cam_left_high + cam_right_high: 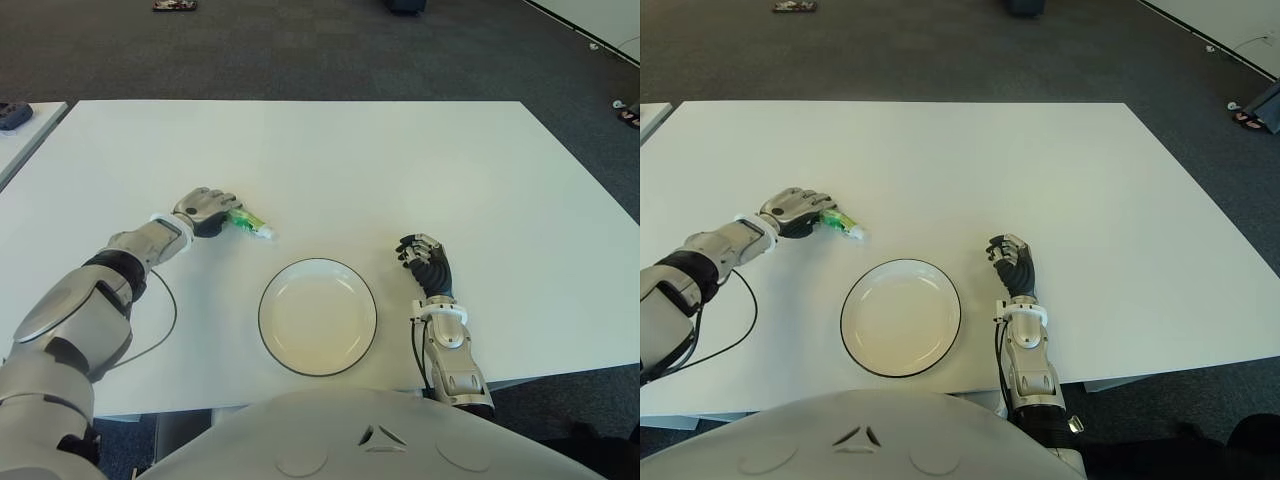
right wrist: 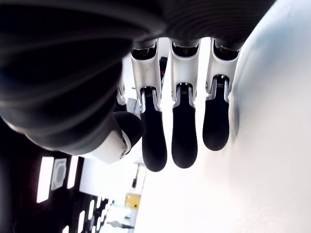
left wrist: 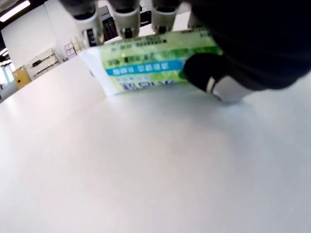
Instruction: Put the toothpaste on the table into the plate.
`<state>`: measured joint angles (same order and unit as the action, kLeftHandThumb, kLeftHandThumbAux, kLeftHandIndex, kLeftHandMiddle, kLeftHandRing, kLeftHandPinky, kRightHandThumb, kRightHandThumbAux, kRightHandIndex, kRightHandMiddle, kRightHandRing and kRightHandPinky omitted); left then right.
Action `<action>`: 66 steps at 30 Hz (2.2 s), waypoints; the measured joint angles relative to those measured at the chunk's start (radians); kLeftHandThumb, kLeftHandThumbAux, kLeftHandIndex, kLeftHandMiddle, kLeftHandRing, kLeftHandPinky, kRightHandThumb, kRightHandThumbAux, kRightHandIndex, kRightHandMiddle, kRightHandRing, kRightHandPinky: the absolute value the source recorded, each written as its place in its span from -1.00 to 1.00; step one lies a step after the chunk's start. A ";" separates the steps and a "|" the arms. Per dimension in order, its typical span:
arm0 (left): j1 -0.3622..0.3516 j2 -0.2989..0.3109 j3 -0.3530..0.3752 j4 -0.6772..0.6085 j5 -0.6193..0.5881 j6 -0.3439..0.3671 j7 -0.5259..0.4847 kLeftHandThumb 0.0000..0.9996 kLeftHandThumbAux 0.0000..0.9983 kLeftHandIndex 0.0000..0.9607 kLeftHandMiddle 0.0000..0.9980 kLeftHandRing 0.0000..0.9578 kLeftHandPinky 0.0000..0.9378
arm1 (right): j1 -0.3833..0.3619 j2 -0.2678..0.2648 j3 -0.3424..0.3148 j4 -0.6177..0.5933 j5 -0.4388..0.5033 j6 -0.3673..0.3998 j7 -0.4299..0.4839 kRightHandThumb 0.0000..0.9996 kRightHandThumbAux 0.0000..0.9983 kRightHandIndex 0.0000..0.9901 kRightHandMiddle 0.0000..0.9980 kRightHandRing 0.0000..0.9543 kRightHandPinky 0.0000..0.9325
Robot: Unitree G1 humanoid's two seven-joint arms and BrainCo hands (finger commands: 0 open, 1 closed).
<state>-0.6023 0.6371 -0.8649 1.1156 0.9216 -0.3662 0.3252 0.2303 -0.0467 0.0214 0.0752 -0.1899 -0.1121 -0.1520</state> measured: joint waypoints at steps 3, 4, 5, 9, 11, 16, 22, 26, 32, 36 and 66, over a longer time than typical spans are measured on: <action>-0.003 0.000 0.005 0.000 -0.016 -0.007 -0.018 0.46 0.20 -0.16 0.41 0.49 0.56 | 0.000 0.000 0.000 0.000 0.000 0.000 0.000 0.42 0.46 -0.14 0.07 0.12 0.16; -0.005 0.000 0.008 0.000 -0.022 -0.010 -0.026 0.46 0.27 -0.15 0.44 0.51 0.58 | 0.000 0.000 0.000 0.000 -0.001 0.000 0.000 0.42 0.46 -0.13 0.07 0.12 0.16; -0.005 0.000 0.011 -0.001 -0.027 -0.013 -0.034 0.45 0.32 -0.14 0.45 0.53 0.59 | 0.000 0.000 0.000 0.000 -0.001 0.000 0.000 0.42 0.46 -0.13 0.07 0.12 0.16; -0.005 0.000 0.028 -0.004 -0.048 -0.019 -0.064 0.45 0.38 -0.12 0.50 0.59 0.65 | 0.000 0.000 0.000 0.000 -0.001 0.000 0.000 0.42 0.46 -0.13 0.07 0.12 0.14; -0.005 -0.001 0.036 -0.006 -0.061 -0.020 -0.080 0.57 0.36 -0.11 0.25 0.59 0.65 | 0.000 0.000 0.000 0.000 -0.001 0.000 0.000 0.42 0.46 -0.13 0.07 0.11 0.13; -0.002 -0.006 0.068 -0.011 -0.102 -0.024 -0.131 0.68 0.33 -0.10 0.03 0.60 0.64 | 0.000 0.000 0.000 0.000 -0.001 0.000 0.000 0.42 0.46 -0.13 0.07 0.12 0.15; 0.007 -0.013 0.107 -0.016 -0.144 -0.025 -0.176 0.71 0.33 -0.11 0.08 0.60 0.64 | 0.000 0.000 0.000 0.000 0.000 0.000 0.000 0.42 0.46 -0.13 0.07 0.12 0.15; 0.024 -0.023 0.151 -0.023 -0.192 -0.018 -0.200 0.71 0.33 -0.15 0.11 0.62 0.68 | 0.000 0.000 -0.001 0.000 0.001 0.000 0.000 0.42 0.46 -0.13 0.07 0.12 0.14; 0.056 -0.028 0.234 -0.103 -0.286 0.024 -0.279 0.70 0.34 -0.17 0.08 0.69 0.74 | -0.001 0.000 -0.001 0.001 0.001 0.000 0.000 0.42 0.46 -0.13 0.07 0.11 0.14; 0.091 -0.023 0.295 -0.193 -0.357 0.066 -0.353 0.70 0.34 -0.18 0.08 0.73 0.78 | -0.001 -0.001 -0.001 0.001 0.001 0.000 0.000 0.42 0.46 -0.14 0.07 0.11 0.14; 0.217 -0.098 0.670 -0.303 -0.756 0.109 -0.650 0.71 0.34 -0.17 0.09 0.79 0.80 | -0.014 0.004 0.000 0.010 0.001 0.007 -0.004 0.42 0.46 -0.14 0.07 0.12 0.17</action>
<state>-0.3849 0.5387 -0.1949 0.8129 0.1661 -0.2573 -0.3248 0.2162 -0.0430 0.0210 0.0852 -0.1893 -0.1048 -0.1563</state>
